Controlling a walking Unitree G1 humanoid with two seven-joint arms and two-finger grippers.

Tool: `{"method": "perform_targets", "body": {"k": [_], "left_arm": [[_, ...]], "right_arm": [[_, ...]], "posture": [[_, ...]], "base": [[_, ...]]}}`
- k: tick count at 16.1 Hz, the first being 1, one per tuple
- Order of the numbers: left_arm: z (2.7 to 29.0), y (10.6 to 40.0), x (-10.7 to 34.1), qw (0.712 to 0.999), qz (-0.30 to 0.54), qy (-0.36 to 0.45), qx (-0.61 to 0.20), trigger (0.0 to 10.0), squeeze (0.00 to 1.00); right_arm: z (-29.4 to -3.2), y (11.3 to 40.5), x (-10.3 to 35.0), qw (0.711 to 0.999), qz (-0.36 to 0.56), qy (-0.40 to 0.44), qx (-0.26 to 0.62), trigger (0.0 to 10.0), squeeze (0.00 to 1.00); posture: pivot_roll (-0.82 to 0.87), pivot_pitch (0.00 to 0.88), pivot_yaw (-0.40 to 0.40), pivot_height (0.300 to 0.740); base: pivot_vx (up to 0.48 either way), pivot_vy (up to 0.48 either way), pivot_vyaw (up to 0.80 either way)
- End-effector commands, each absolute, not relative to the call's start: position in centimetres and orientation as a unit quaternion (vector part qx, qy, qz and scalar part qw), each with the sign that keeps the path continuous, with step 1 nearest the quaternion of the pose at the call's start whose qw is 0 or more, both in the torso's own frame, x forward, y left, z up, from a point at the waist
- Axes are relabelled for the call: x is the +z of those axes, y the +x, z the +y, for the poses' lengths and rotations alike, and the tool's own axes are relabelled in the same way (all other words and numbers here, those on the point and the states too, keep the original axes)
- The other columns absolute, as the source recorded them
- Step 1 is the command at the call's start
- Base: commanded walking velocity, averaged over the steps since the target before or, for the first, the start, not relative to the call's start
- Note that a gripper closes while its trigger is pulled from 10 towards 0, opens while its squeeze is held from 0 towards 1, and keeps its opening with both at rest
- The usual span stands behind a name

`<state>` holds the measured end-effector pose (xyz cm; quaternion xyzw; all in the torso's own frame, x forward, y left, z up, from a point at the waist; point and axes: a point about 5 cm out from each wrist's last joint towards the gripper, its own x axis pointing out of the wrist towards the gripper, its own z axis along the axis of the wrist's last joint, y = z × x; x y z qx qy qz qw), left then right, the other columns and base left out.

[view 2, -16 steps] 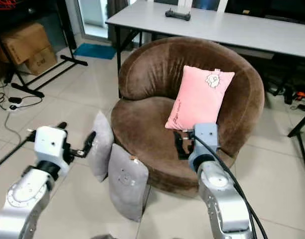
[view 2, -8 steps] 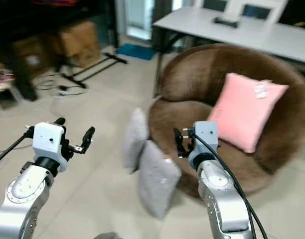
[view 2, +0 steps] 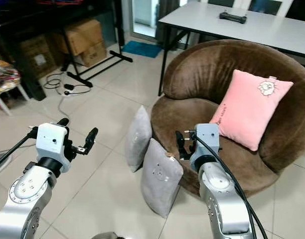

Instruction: Move the pillow to the sofa from floor

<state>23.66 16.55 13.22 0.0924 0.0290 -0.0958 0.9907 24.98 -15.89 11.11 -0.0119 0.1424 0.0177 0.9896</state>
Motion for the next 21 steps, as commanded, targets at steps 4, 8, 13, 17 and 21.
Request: {"method": "perform_targets", "body": {"k": [4,8,13,17,21], "left_arm": [[16.49,23.78,13.29,0.990,0.028,0.093,-0.103,10.0,0.00],[16.50,23.81,13.31,0.990,0.029,0.093,-0.105,10.0,0.00],[16.51,23.87,13.33,0.989,0.030,0.094,-0.108,10.0,0.00],[16.46,23.89,13.29,0.989,0.030,0.094,-0.108,10.0,0.00],[16.42,23.91,13.37,0.989,0.025,0.093,-0.108,10.0,0.00]], "right_arm": [[-16.02,25.02,11.23,0.990,0.137,-0.008,0.013,10.0,0.00],[-16.00,25.01,11.21,0.990,0.138,-0.009,0.010,10.0,0.00],[-16.10,25.04,11.15,0.990,0.140,-0.012,0.005,10.0,0.00],[-16.02,25.07,11.37,0.991,0.131,-0.003,0.009,10.0,0.00],[-16.02,25.13,11.73,0.993,0.118,0.001,0.010,10.0,0.00]], "posture": [[0.05,0.000,0.009,0.740],[0.05,0.000,0.011,0.740],[0.05,0.000,0.011,0.740],[0.05,0.000,0.010,0.740],[0.05,0.000,0.008,0.740]], "base": [[0.294,0.000,0.00],[0.298,0.000,0.00],[0.299,0.000,0.00],[0.303,0.000,0.00],[0.296,0.000,0.00]]}}
